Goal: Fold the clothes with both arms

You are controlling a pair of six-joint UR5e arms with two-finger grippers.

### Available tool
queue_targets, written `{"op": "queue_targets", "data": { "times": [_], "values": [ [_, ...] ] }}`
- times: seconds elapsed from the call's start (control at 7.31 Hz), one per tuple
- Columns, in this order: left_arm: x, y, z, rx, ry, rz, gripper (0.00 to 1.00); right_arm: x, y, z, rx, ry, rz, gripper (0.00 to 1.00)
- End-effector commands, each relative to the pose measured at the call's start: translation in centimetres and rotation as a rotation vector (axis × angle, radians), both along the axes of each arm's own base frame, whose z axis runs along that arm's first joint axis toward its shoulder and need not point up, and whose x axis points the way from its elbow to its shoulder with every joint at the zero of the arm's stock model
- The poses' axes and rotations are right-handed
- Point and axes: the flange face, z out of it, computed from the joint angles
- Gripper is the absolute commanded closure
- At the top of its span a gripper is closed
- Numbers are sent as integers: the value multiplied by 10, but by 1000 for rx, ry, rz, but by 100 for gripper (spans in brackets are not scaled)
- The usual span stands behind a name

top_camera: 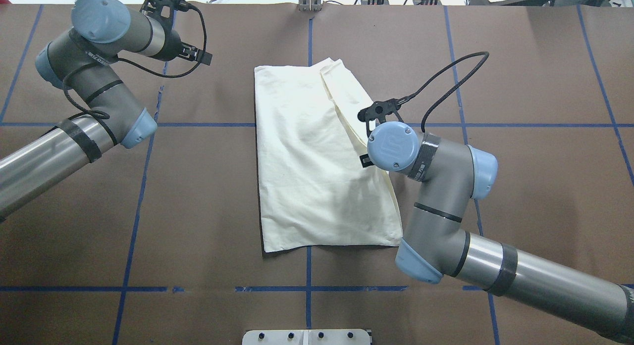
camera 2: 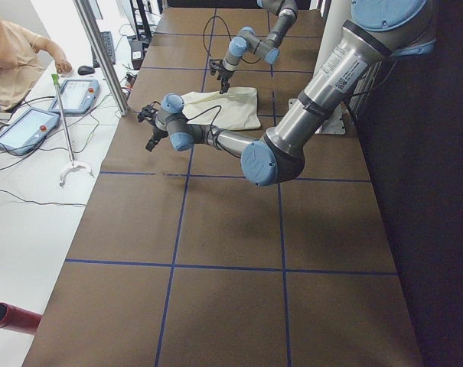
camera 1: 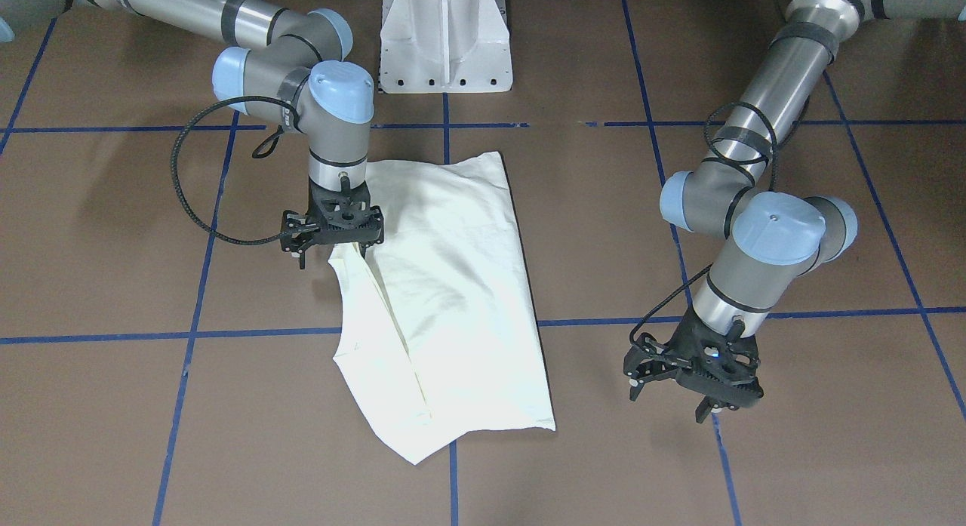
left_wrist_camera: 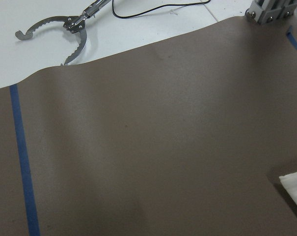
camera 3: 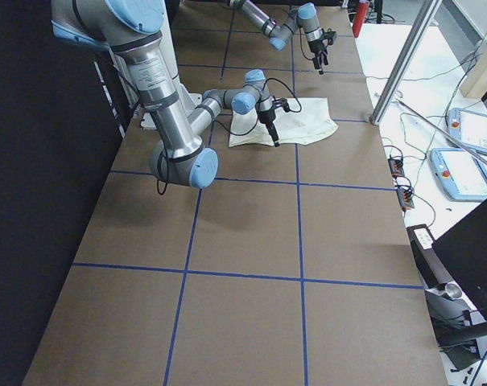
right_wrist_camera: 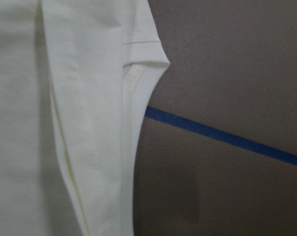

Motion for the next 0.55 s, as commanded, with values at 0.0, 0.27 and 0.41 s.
{"op": "queue_targets", "data": {
  "times": [0.0,0.27,0.41],
  "values": [
    [1,0,-1,2,1,1,0,45,-34,33,-14,61,-14,0],
    [1,1,-4,4,5,0,0,78,-58,46,-38,58,-14,0],
    [1,1,-4,4,5,0,0,90,-67,39,-66,15,-15,0]
  ]
}}
